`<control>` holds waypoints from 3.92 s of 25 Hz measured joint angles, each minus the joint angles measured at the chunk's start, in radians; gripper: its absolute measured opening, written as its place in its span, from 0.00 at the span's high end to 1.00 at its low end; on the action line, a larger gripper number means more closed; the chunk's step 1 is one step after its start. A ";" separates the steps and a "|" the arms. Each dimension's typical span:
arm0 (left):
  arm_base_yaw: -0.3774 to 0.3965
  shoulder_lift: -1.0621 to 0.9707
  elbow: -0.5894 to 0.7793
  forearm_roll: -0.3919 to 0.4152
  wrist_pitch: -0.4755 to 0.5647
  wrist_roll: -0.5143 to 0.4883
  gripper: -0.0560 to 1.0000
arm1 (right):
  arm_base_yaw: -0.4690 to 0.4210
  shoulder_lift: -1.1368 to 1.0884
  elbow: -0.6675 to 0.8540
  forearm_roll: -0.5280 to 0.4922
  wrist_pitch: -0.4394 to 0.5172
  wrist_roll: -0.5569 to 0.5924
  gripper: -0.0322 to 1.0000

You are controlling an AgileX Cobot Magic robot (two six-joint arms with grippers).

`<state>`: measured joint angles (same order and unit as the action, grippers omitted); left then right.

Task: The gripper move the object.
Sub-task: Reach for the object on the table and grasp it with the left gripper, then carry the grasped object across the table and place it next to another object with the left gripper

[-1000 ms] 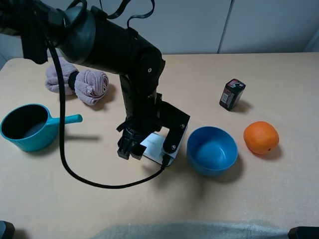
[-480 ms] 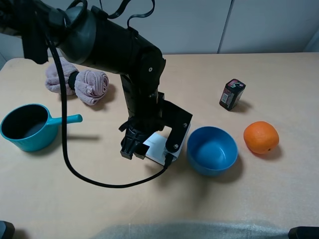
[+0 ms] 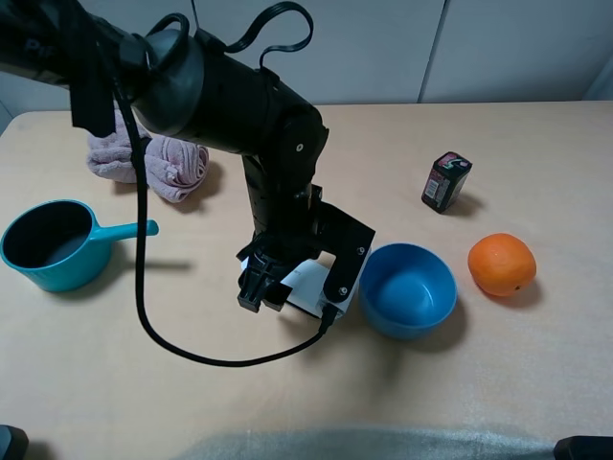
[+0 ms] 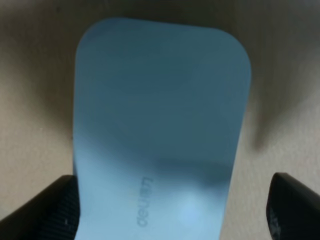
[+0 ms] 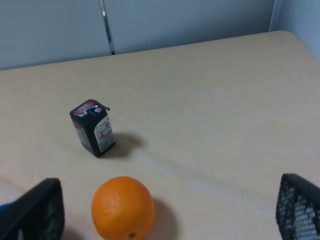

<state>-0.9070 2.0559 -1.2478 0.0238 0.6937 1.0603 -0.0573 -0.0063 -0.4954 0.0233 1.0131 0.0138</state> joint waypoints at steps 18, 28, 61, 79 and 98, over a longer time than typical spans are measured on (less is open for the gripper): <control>0.004 0.018 -0.010 0.009 -0.033 0.000 0.22 | 0.000 0.000 0.000 0.000 0.000 0.000 0.32; 0.011 0.025 -0.037 0.015 -0.002 0.000 0.22 | 0.000 0.000 0.000 0.000 0.000 0.000 0.32; 0.014 0.079 -0.063 0.005 -0.010 -0.001 0.22 | 0.000 0.000 0.000 0.000 0.000 0.000 0.32; 0.014 0.080 -0.063 0.002 -0.003 -0.001 0.31 | 0.000 0.000 0.000 0.000 0.000 0.000 0.32; 0.014 0.080 -0.087 -0.004 0.026 -0.056 0.35 | 0.000 0.000 0.000 0.000 0.000 0.001 0.32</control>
<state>-0.8927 2.1361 -1.3343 0.0201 0.7197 1.0046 -0.0573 -0.0063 -0.4954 0.0233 1.0131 0.0146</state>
